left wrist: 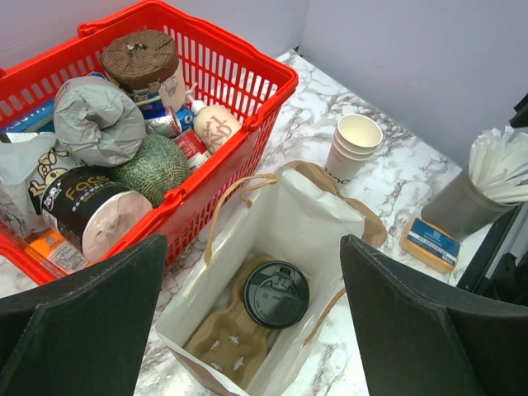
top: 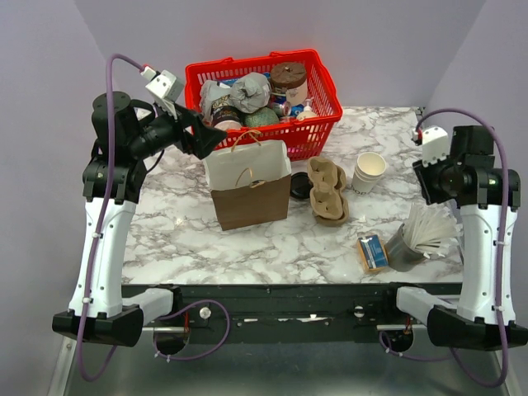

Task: Pack the takeout coffee

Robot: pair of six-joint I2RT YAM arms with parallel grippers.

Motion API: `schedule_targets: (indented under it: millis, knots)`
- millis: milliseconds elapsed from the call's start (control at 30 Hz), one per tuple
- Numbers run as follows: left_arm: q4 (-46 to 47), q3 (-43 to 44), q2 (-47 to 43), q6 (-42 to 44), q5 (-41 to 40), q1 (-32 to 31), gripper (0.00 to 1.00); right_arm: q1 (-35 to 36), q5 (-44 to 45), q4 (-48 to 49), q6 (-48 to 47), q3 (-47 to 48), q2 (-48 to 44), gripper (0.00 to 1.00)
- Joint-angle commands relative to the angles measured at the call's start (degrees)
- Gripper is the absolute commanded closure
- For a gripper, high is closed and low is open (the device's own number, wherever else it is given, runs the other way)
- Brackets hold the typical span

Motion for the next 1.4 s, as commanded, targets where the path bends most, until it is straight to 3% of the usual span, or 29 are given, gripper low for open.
schedule_targets:
  millis: [0, 500, 1100, 1200, 1333, 1367]
  knots:
    - [1.5, -1.1, -1.7, -0.7, 1.8, -0.4, 0.07, -4.4, -2.0, -8.2, -4.0, 1.2, 0.4, 0.61]
    - [1.9, -2.4, -2.1, -0.8, 1.4, -0.4, 0.07, -8.6, -3.7, -5.4, -11.2, -5.9, 1.7, 0.61]
    - [1.7, -3.2, -1.5, -0.3, 1.4, -0.4, 0.06, -8.8, -4.0, -7.2, -10.8, -7.8, 3.6, 0.66]
    - [1.8, -2.9, -1.1, -0.5, 1.5, -0.4, 0.06, -8.8, -3.5, -7.5, -10.6, -6.9, 3.9, 0.76]
    - [2.1, -2.5, -0.4, -0.6, 1.7, -0.4, 0.07, -8.8, -3.1, -8.6, -9.9, -4.2, 4.4, 0.99]
    - [2.2, -2.5, -0.1, -0.6, 1.7, -0.4, 0.07, -8.8, -3.1, -8.7, -9.7, -2.1, 4.4, 0.99]
